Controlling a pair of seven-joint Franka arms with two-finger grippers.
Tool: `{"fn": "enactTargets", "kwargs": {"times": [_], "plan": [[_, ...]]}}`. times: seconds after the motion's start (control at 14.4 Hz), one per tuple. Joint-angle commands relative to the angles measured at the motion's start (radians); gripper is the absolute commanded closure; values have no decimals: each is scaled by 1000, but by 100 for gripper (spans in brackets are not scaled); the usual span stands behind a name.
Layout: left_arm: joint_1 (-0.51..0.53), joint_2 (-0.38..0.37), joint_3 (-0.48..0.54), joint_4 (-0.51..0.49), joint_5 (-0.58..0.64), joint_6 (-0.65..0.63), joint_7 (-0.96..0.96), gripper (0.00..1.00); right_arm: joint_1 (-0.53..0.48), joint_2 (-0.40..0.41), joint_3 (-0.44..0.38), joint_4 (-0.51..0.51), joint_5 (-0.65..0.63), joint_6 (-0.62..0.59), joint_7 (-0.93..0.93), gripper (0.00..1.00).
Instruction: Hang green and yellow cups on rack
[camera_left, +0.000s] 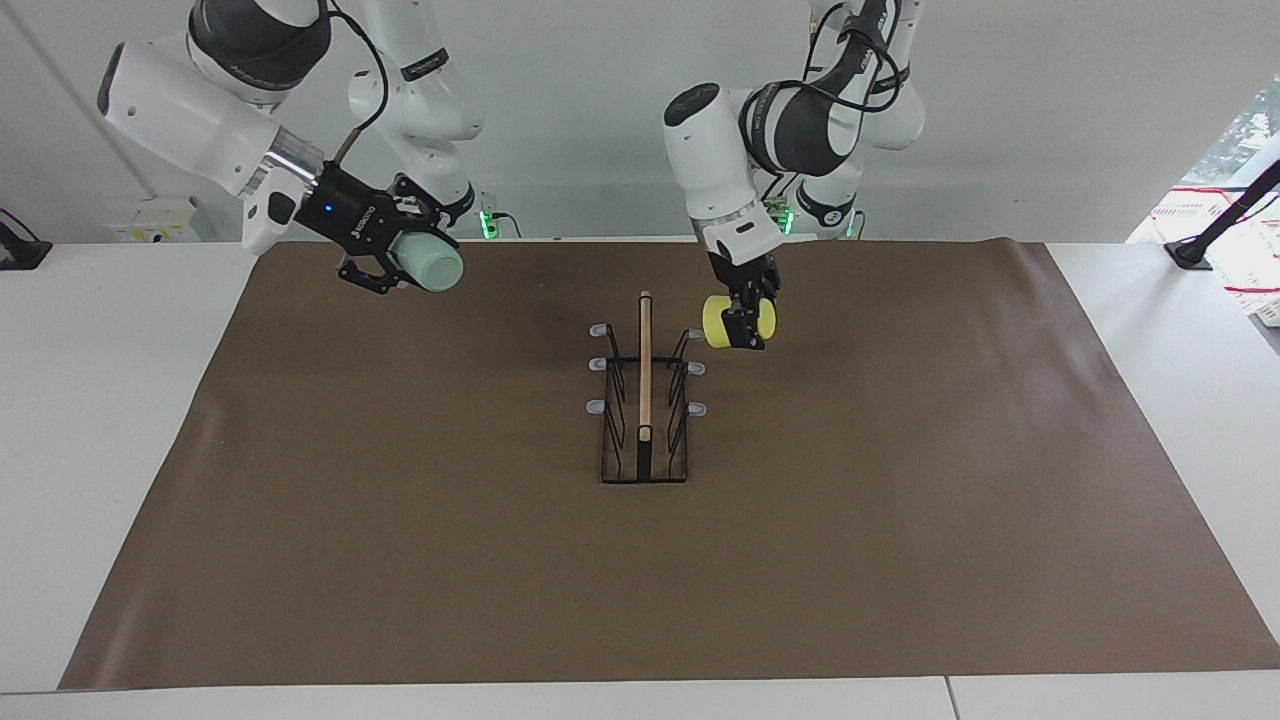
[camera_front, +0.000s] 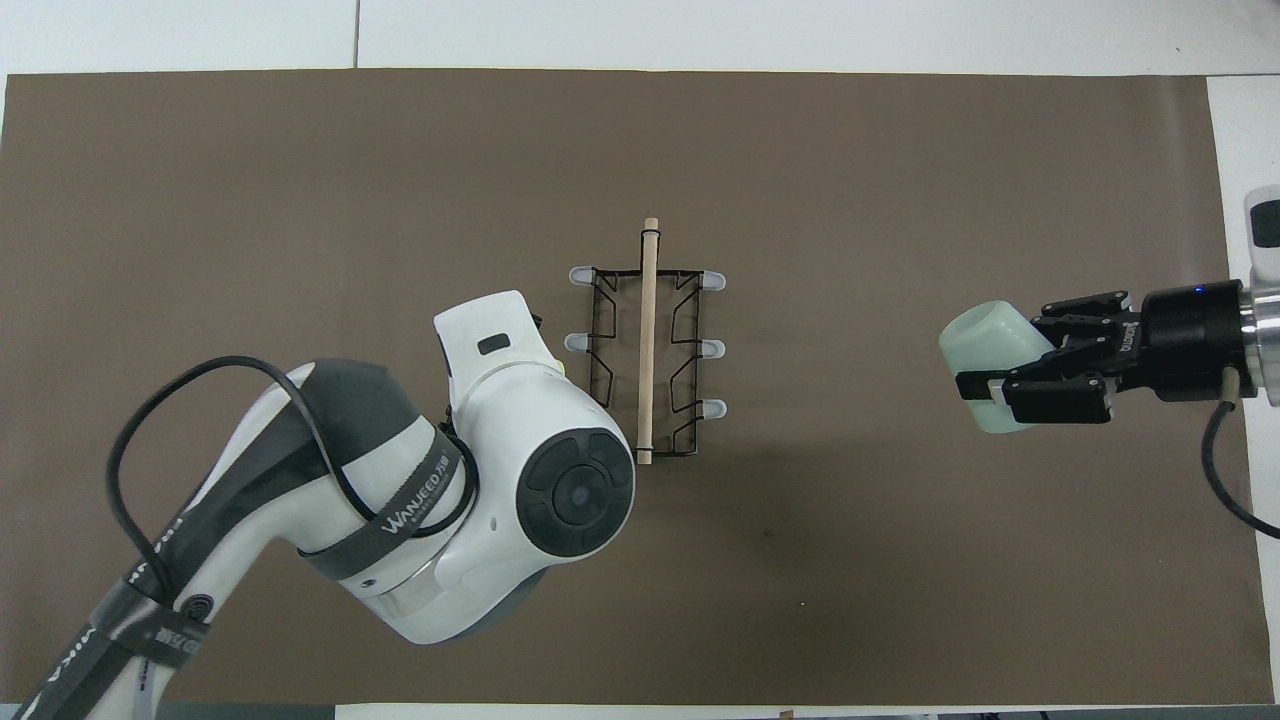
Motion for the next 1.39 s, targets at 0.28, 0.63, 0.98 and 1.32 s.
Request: {"fn": "enactTargets", "kwargs": {"times": [0.28,0.63,0.98,1.32], "plan": [[-118,55,16,3,122,-41,-83,100,-30,-201,3,-379,488,89,-308,100],[-153,65,10,5,120,-43,-85,24,130,-151,6,-485,747,243,-629,100],[-139,26,10,17,63,-29,-69,1,313,-77,6,-557,1057,385,-922,100],[-40,-17,22,8,-24,-15,304,0,398,0,6,-538,1220,461,-1069,100]]}}
